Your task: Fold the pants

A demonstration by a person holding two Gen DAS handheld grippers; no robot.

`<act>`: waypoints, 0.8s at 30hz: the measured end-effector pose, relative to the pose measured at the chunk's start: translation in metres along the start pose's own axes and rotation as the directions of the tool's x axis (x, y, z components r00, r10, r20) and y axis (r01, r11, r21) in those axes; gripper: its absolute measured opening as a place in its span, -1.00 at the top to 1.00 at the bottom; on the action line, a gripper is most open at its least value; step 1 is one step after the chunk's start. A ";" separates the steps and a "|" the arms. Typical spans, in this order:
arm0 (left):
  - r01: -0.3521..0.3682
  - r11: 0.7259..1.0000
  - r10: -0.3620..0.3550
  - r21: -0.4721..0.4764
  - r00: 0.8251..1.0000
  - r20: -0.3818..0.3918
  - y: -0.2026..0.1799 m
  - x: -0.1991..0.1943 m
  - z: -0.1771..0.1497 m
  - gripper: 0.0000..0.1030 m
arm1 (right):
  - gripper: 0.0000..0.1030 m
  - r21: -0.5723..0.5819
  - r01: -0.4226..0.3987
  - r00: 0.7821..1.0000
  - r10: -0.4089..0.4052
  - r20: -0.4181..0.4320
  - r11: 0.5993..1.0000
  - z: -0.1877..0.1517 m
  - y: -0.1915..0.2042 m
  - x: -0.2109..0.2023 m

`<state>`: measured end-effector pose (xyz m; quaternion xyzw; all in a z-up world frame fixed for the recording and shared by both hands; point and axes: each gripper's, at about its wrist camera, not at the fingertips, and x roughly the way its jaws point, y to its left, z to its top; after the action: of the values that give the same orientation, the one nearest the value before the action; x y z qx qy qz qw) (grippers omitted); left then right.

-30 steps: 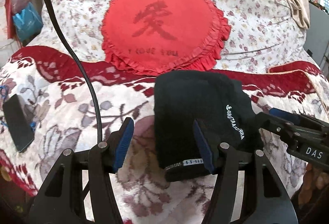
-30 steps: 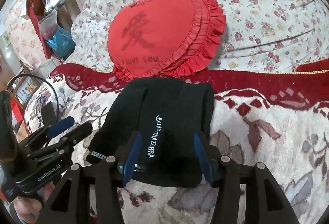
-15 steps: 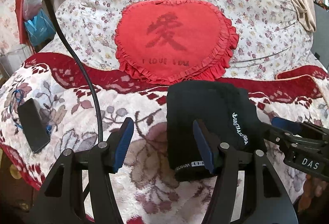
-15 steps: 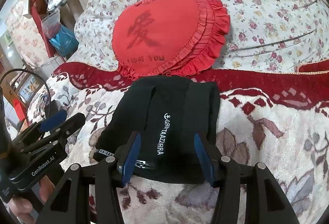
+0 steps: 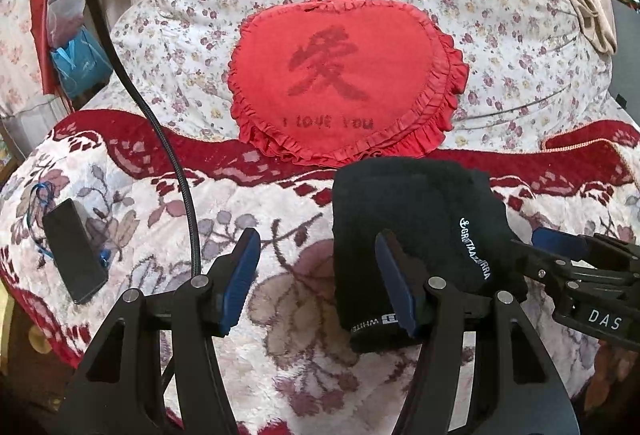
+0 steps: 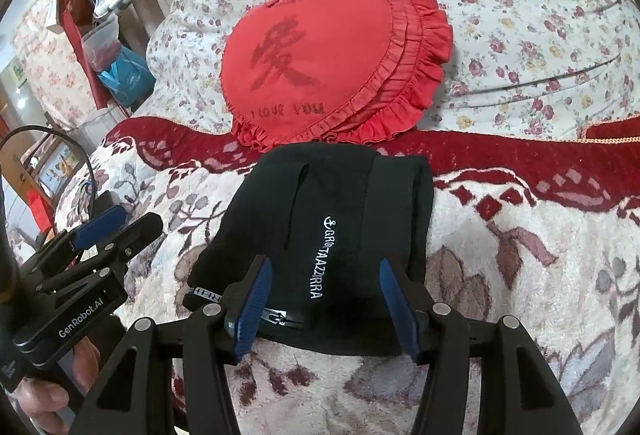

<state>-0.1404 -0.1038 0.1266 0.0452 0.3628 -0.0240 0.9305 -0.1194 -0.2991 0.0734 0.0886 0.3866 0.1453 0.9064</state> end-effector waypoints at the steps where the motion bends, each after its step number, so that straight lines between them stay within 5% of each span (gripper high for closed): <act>1: -0.001 1.000 0.001 0.000 1.000 -0.003 0.000 0.000 0.000 -0.16 | -0.06 0.001 -0.001 1.000 0.001 -0.001 1.000 0.000 0.000 0.000; 24: 0.025 1.000 -0.025 -0.012 1.000 -0.012 0.001 -0.006 -0.003 -0.16 | -0.14 0.004 -0.019 1.000 0.019 0.001 1.000 -0.003 0.002 -0.004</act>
<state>-0.1473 -0.1023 0.1285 0.0355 0.3690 -0.0331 0.9282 -0.1245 -0.2987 0.0747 0.0944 0.3856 0.1530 0.9050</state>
